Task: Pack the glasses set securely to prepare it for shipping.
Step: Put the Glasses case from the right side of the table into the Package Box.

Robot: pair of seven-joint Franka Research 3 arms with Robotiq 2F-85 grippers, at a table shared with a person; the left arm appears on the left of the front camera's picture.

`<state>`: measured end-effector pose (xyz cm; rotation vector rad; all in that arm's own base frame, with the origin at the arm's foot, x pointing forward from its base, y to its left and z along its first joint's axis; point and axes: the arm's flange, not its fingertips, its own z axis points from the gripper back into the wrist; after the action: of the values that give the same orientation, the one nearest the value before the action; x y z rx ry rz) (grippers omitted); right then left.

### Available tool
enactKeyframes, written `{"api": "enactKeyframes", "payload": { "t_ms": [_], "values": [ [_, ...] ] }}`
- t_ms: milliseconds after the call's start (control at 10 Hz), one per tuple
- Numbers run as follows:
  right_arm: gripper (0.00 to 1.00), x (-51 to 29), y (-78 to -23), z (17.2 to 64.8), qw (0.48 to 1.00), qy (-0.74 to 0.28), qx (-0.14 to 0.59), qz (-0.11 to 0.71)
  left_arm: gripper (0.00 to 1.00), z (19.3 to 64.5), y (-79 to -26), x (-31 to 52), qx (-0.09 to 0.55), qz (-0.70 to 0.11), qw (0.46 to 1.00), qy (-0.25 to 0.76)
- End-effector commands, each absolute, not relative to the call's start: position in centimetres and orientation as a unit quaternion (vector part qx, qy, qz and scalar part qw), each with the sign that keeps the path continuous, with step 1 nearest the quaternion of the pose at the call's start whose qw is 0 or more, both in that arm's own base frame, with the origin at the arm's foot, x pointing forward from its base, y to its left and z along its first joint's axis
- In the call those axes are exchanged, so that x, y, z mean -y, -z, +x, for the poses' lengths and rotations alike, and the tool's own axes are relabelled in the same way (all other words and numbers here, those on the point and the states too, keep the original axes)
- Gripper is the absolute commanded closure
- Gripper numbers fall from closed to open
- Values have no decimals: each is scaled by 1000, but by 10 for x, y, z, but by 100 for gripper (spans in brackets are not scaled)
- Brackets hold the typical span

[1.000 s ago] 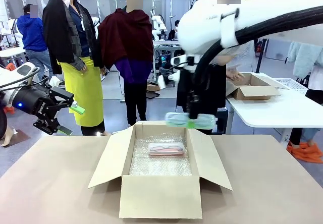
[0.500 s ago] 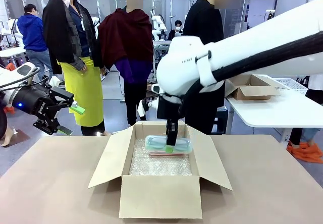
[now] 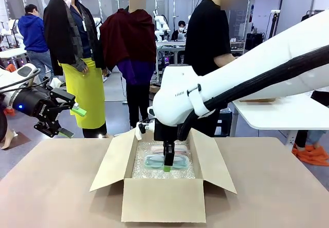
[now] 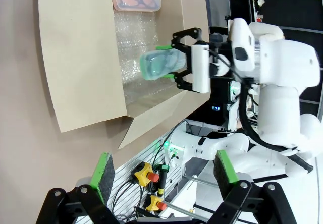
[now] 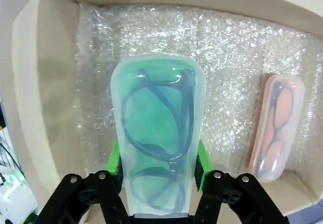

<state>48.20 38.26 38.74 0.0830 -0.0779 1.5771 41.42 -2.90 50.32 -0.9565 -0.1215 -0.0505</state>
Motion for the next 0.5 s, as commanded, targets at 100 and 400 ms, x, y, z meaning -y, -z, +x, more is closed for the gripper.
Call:
{"api": "enactKeyframes", "payload": {
  "t_ms": [100,400],
  "values": [
    [52,-397,-353,494,712,-701,26,1,0,415,-506,30,63,-463,884,17],
    [21,-400,-345,494,720,-693,32,-18,0,415,-506,30,63,-463,884,17]
  ]
}}
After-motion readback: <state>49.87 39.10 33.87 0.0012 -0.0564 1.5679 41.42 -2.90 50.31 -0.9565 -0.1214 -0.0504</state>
